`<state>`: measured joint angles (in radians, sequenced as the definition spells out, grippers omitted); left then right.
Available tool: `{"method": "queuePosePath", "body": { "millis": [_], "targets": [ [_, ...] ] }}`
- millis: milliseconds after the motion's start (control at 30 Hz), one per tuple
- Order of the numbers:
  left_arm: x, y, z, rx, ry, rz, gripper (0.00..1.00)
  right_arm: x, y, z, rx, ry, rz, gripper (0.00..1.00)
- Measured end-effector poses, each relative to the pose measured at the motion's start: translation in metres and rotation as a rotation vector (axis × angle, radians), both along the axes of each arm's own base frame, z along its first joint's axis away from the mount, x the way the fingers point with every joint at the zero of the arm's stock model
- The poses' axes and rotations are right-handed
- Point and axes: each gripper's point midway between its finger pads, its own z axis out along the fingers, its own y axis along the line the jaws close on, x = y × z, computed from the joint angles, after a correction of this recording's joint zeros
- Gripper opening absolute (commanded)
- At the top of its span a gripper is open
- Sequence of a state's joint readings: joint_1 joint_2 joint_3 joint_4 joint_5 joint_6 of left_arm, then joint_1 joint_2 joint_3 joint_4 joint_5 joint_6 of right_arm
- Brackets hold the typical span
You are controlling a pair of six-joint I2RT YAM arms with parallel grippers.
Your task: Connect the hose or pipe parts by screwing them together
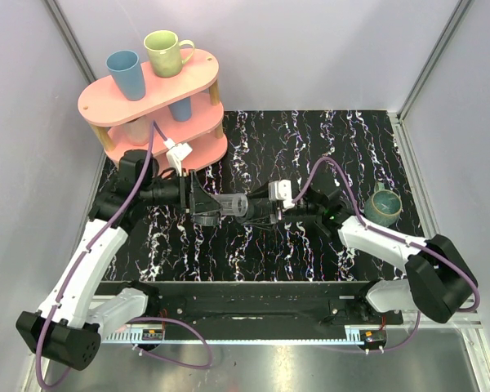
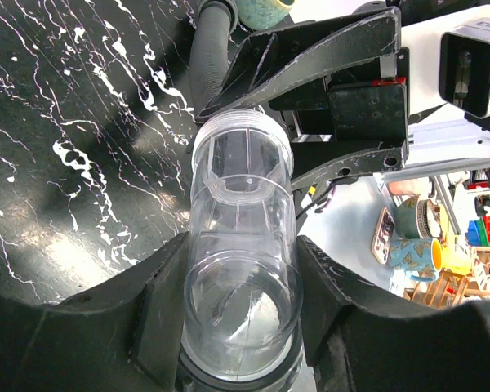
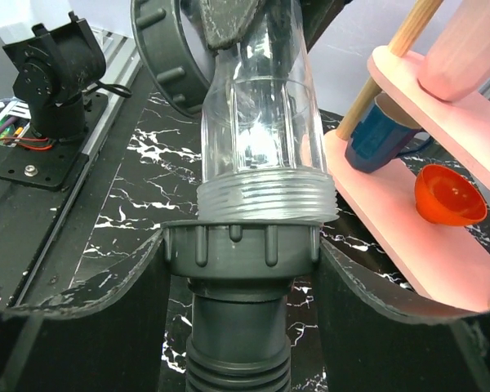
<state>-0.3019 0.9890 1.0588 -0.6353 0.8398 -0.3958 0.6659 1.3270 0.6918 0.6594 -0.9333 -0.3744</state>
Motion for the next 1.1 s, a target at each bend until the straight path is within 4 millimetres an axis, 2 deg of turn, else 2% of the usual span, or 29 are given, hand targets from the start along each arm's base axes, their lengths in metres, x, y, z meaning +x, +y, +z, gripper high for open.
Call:
{"method": "queuePosePath", "body": {
  "millis": [300, 733, 1100],
  "targets": [
    [-0.005, -0.002, 0.002, -0.018, 0.002, -0.036, 0.00, 0.000, 0.001, 0.003, 0.017, -0.006, -0.017, 0.45],
    [-0.005, -0.003, -0.008, -0.003, 0.066, -0.041, 0.00, -0.002, -0.003, 0.003, 0.023, 0.004, -0.034, 0.45],
    [0.001, -0.006, -0.017, 0.016, 0.139, -0.049, 0.00, -0.002, -0.004, -0.008, -0.011, 0.071, -0.048, 0.44]
  ]
}}
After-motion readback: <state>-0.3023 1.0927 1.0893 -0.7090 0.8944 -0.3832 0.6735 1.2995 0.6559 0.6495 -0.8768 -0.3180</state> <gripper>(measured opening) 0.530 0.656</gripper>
